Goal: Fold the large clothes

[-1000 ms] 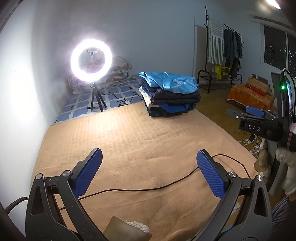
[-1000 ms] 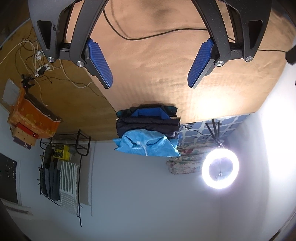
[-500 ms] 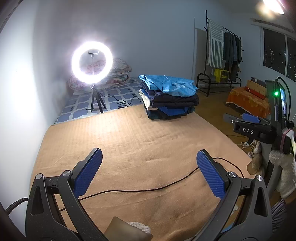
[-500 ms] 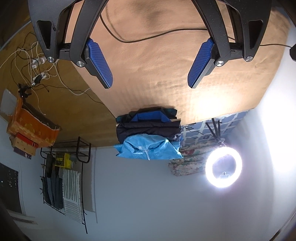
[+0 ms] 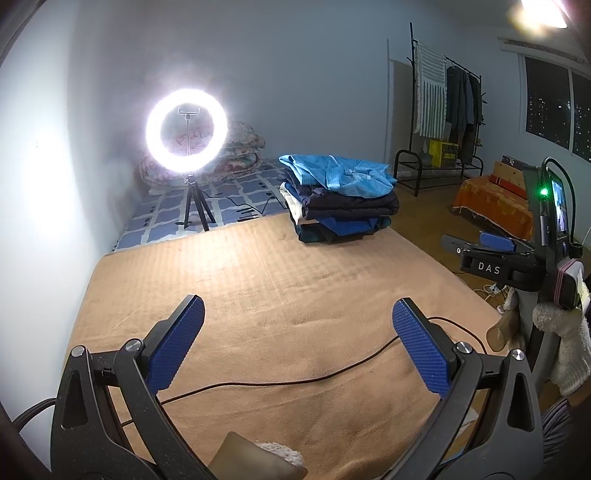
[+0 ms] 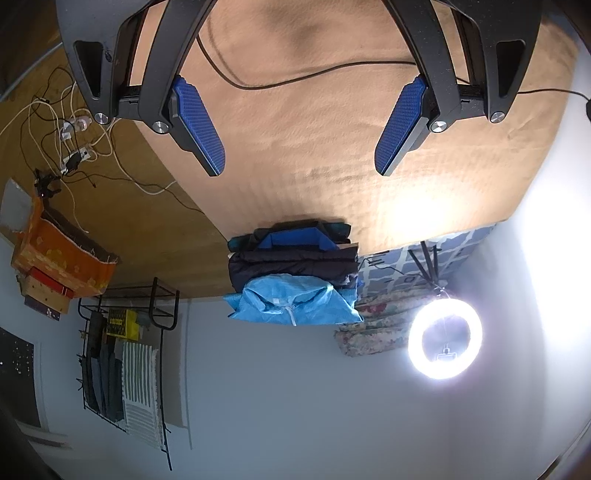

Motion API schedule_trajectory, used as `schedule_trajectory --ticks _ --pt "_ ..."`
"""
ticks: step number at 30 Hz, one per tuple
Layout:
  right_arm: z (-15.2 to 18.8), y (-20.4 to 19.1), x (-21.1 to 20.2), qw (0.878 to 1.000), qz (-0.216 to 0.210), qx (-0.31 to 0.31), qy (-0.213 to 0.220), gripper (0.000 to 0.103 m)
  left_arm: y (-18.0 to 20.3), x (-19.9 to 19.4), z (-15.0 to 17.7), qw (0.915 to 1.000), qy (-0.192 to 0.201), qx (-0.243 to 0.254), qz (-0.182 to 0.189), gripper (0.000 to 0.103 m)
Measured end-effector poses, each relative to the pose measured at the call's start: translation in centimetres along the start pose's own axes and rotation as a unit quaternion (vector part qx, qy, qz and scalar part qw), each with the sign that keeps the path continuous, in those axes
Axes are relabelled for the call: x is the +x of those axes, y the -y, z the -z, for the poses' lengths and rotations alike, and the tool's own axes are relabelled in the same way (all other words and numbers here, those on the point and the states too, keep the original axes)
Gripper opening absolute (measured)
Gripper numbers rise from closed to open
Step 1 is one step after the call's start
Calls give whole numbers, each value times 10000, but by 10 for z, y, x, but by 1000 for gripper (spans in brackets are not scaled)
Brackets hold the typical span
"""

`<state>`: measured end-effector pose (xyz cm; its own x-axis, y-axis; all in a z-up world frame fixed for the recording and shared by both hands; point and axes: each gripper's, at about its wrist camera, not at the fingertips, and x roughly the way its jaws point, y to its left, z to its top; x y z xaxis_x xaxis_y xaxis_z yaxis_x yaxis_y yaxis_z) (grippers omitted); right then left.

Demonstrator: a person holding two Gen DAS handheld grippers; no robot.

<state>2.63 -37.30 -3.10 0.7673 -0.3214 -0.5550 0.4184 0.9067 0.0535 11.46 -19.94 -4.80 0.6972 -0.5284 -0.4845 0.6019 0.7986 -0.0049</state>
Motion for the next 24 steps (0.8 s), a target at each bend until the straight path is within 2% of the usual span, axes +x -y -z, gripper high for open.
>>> schedule_trajectory --ticks 24 --pt "1 0 -1 10000 -5 10 -34 83 2 -4 -6 10000 30 41 1 103"
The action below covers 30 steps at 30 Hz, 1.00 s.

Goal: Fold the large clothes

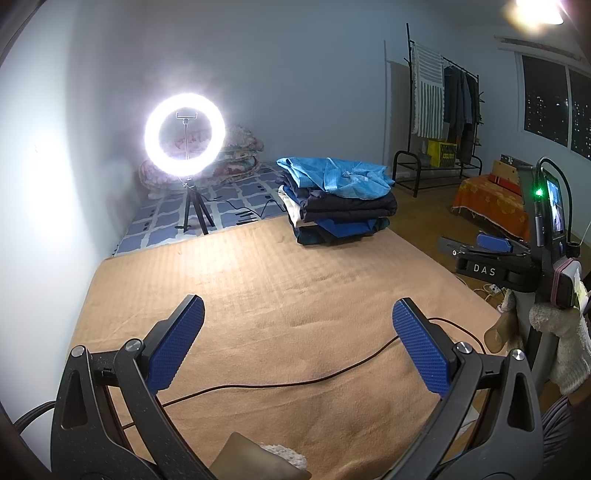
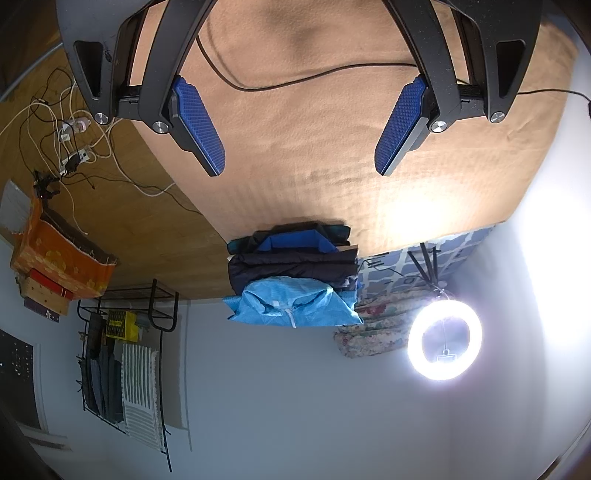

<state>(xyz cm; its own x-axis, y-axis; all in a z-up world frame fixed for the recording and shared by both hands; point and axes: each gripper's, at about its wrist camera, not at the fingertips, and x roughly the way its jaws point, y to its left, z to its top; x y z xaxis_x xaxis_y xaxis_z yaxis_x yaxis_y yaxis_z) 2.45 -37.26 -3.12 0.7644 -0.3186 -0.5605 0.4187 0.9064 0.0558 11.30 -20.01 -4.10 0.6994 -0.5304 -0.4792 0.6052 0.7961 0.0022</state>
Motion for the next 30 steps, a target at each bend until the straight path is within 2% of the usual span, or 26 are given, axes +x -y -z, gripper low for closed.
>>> schedule_trajectory --ticks 23,30 --pt "1 -1 3 10000 -29 57 -60 83 -7 -2 -7 9999 101 15 -18 103" --pt "3 -2 5 9999 -44 70 -81 83 -9 -7 -12 9979 507 202 -361 103"
